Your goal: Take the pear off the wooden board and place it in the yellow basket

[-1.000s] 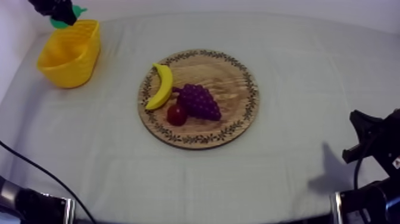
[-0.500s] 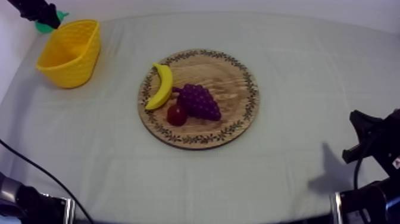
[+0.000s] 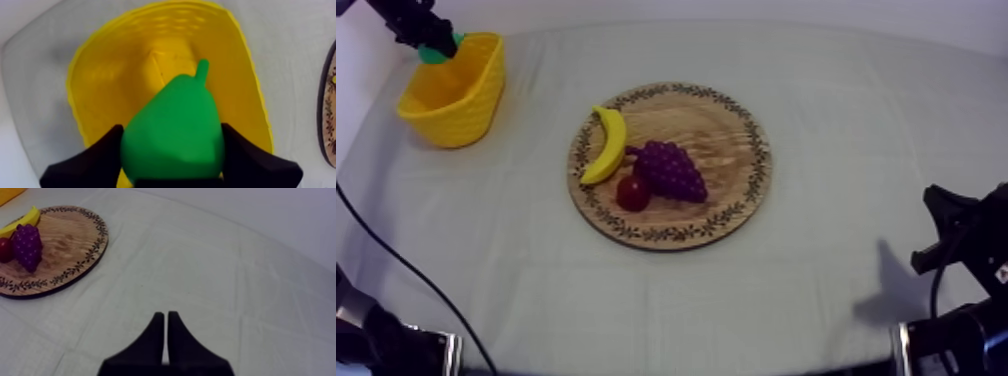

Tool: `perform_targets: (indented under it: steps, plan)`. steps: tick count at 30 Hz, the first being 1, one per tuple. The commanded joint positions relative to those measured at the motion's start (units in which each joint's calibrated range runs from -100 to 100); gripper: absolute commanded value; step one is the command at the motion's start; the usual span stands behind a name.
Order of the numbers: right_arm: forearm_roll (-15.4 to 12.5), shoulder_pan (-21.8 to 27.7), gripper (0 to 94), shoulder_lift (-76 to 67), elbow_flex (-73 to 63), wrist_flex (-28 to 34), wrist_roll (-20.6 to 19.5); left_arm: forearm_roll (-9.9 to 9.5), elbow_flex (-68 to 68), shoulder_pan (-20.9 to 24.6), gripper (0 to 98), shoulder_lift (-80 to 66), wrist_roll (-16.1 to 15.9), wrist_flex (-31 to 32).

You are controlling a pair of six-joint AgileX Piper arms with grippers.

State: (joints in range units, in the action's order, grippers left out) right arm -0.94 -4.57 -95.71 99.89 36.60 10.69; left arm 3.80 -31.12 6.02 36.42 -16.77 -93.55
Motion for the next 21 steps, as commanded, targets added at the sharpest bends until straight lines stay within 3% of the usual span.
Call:
perform_targets:
  steps: [1,8,16,21]
  plan:
    - [0.0,0.0,0.4,0.0,0.0,0.0,0.0,0.56,-1.9,0.2,66.0,4.4,0.2,0.3]
    - [0.0,0.0,0.4,0.0,0.0,0.0,0.0,1.81,-4.7,1.0,75.7,10.1,1.4,0.7]
    - [0.0,0.0,0.4,0.0,0.0,0.0,0.0,1.64,-4.7,1.1,91.1,10.9,2.8,0.7]
    - [0.0,0.0,0.4,0.0,0.0,0.0,0.0,1.49,-3.7,1.1,85.6,9.6,3.4,1.4]
